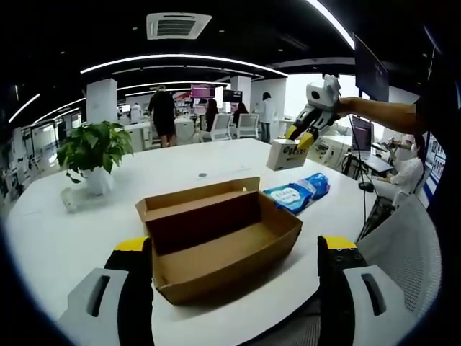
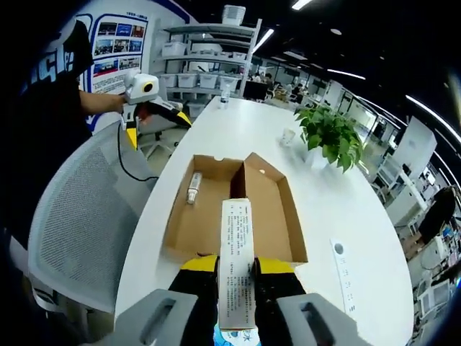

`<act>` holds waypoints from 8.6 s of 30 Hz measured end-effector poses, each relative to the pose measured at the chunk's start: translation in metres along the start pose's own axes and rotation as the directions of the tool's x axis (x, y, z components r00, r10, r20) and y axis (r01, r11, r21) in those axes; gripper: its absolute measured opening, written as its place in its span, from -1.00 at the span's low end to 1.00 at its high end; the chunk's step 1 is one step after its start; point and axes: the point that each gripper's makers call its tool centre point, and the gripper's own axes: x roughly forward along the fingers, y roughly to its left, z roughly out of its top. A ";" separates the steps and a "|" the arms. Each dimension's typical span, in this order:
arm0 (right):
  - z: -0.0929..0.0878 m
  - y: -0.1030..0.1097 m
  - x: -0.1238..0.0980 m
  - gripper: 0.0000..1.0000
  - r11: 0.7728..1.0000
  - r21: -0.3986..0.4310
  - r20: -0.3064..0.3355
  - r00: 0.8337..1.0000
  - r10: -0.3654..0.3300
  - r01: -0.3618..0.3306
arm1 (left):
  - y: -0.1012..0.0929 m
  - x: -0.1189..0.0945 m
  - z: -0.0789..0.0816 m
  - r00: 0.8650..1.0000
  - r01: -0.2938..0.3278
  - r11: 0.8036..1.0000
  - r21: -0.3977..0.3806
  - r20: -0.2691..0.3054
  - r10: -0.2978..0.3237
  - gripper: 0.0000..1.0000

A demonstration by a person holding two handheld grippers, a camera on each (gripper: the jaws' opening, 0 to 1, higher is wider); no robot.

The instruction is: Operate the shoe box by opening the lid, removing the specified soft item, and placing it in the target area until the item is outside and the box remains undamaged.

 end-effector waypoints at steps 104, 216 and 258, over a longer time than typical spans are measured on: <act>-0.285 -0.078 -0.035 -0.71 0.993 0.043 -0.488 0.870 -0.076 0.111 | 0.005 -0.003 -0.020 0.995 -0.040 0.999 -0.020 -0.094 0.038 0.97; -0.192 0.048 -0.057 0.94 0.681 0.548 -0.232 0.871 -0.434 0.486 | 0.073 0.047 -0.012 0.954 0.193 0.969 0.151 -0.262 -0.149 0.94; -0.112 0.131 -0.068 0.99 0.585 0.592 -0.167 0.794 -0.584 0.555 | 0.076 0.108 -0.062 0.683 0.570 0.771 0.284 -0.686 -0.252 0.52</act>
